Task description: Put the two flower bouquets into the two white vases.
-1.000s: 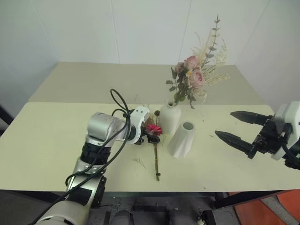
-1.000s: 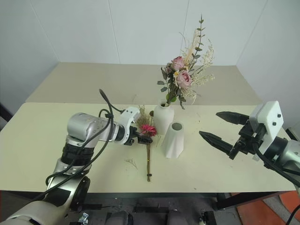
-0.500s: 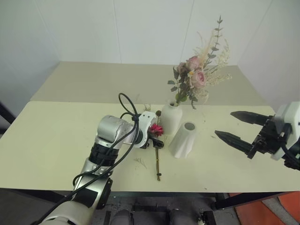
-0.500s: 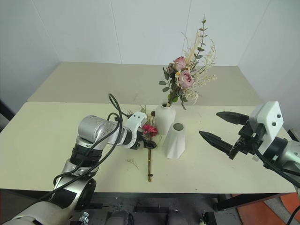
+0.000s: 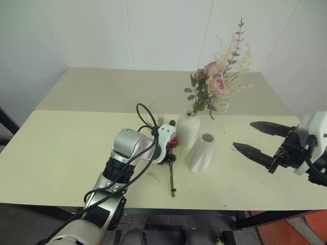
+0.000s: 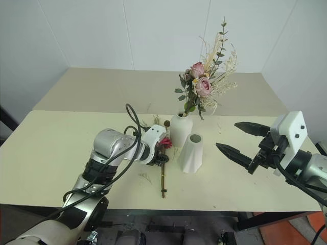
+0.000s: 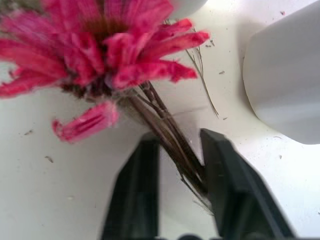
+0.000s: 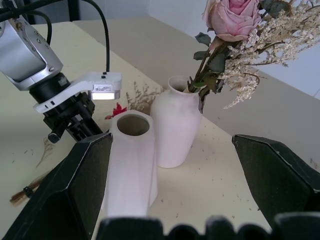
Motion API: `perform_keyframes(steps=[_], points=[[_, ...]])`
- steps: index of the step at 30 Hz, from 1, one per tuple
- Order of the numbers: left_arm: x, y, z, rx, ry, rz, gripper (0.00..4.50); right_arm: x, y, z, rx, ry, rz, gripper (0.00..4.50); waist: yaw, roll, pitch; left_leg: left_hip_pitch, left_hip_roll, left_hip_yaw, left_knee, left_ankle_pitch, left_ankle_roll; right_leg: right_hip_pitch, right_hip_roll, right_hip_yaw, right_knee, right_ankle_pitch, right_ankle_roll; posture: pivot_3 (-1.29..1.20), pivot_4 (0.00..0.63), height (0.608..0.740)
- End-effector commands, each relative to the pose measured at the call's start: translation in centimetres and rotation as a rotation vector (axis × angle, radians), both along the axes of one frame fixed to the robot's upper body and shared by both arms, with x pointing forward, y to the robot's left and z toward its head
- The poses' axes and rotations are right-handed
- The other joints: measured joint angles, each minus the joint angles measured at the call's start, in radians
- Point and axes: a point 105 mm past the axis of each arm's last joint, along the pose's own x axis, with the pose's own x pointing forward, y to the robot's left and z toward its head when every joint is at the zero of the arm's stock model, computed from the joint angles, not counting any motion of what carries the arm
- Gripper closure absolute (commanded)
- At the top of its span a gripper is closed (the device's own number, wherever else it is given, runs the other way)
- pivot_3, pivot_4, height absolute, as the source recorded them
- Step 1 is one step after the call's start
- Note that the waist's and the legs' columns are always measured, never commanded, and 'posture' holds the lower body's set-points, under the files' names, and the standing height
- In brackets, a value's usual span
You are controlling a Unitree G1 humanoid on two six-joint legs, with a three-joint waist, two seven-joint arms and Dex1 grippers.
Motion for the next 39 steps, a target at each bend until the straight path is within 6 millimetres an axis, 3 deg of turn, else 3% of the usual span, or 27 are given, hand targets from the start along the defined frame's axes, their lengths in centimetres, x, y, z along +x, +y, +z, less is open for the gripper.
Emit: perform_keyframes(steps=[1, 3, 8, 11, 17, 21, 23, 26, 31, 39], points=[[-0.5, 0.5, -1.4, 0.018, 0.070, 0.004, 4.29, -0.5, 0.2, 0.9, -0.004, -0.048, 0.005, 0.00, 0.000, 0.000, 0.000, 0.000, 0.000, 0.000, 0.000, 0.000, 0.000, 0.000, 0.000, 0.000, 0.000, 0.000, 0.000, 0.00, 0.150, 0.740], [-0.2, 1.1, -1.2, 0.020, 0.060, 0.030, 4.49, -0.5, 0.2, 0.8, -0.002, -0.047, 0.003, 0.00, 0.000, 0.000, 0.000, 0.000, 0.000, 0.000, 0.000, 0.000, 0.000, 0.000, 0.000, 0.000, 0.000, 0.000, 0.000, 0.00, 0.150, 0.740], [1.2, 4.0, 0.3, 0.011, -0.030, 0.162, 4.49, -0.5, 0.0, 0.8, -0.003, -0.045, -0.001, 0.00, -0.005, 0.000, 0.000, 0.000, 0.000, 0.000, 0.000, 0.000, 0.000, 0.000, 0.000, 0.000, 0.000, 0.000, 0.000, 0.00, 0.150, 0.740], [2.1, 7.2, 1.1, 0.016, -0.077, 0.282, 4.49, -0.5, 0.0, 0.8, -0.003, -0.044, -0.002, 0.00, -0.018, 0.000, 0.000, 0.000, 0.000, 0.000, 0.000, 0.000, 0.000, -0.001, 0.000, 0.000, 0.001, 0.000, 0.000, 0.00, 0.150, 0.740], [2.6, 10.1, 2.3, 0.020, -0.131, 0.378, 4.49, -0.1, 0.0, 0.8, -0.004, -0.043, 0.011, 0.00, -0.020, 0.000, 0.000, 0.001, 0.000, 0.000, -0.001, 0.000, 0.000, -0.001, 0.000, 0.000, 0.001, 0.000, 0.000, 0.00, 0.150, 0.740], [3.3, 11.7, 4.2, 0.010, -0.205, 0.468, 4.49, 0.2, 0.1, 0.9, -0.006, -0.046, 0.023, 0.00, -0.018, 0.000, 0.000, 0.000, 0.000, 0.000, -0.001, 0.000, 0.000, -0.001, 0.000, 0.000, 0.000, 0.000, 0.000, 0.00, 0.150, 0.740], [4.1, 12.4, 6.8, -0.087, -0.337, 0.496, 4.49, 0.3, 0.1, 0.9, -0.006, -0.044, 0.027, 0.00, -0.019, 0.000, 0.000, 0.000, 0.000, 0.000, -0.001, 0.000, 0.000, -0.001, 0.000, 0.000, 0.000, 0.000, 0.000, 0.00, 0.150, 0.740], [4.4, 12.9, 10.2, -0.210, -0.497, 0.468, 4.49, 0.3, 0.1, 0.9, -0.006, -0.041, 0.030, 0.00, -0.019, -0.001, 0.000, -0.001, 0.000, 0.000, -0.001, 0.000, 0.000, -0.002, 0.000, 0.000, 0.000, 0.000, -0.001, 0.00, 0.150, 0.740], [2.6, 11.8, 15.6, -0.420, -0.778, 0.239, 4.49, 0.4, 0.0, 0.7, -0.006, -0.029, 0.030, 0.00, -0.019, 0.000, 0.000, -0.002, 0.000, 0.000, -0.001, 0.000, 0.000, -0.002, 0.000, 0.000, 0.000, 0.000, -0.001, 0.00, 0.150, 0.740], [-1.1, 9.2, 19.4, -0.697, -0.955, -0.137, 4.49, 0.2, -0.6, 0.6, -0.001, -0.004, 0.026, 0.00, -0.016, 0.000, 0.000, -0.002, 0.000, 0.001, -0.001, 0.000, 0.000, -0.002, 0.000, 0.000, 0.000, 0.000, -0.001, 0.00, 0.150, 0.740]])
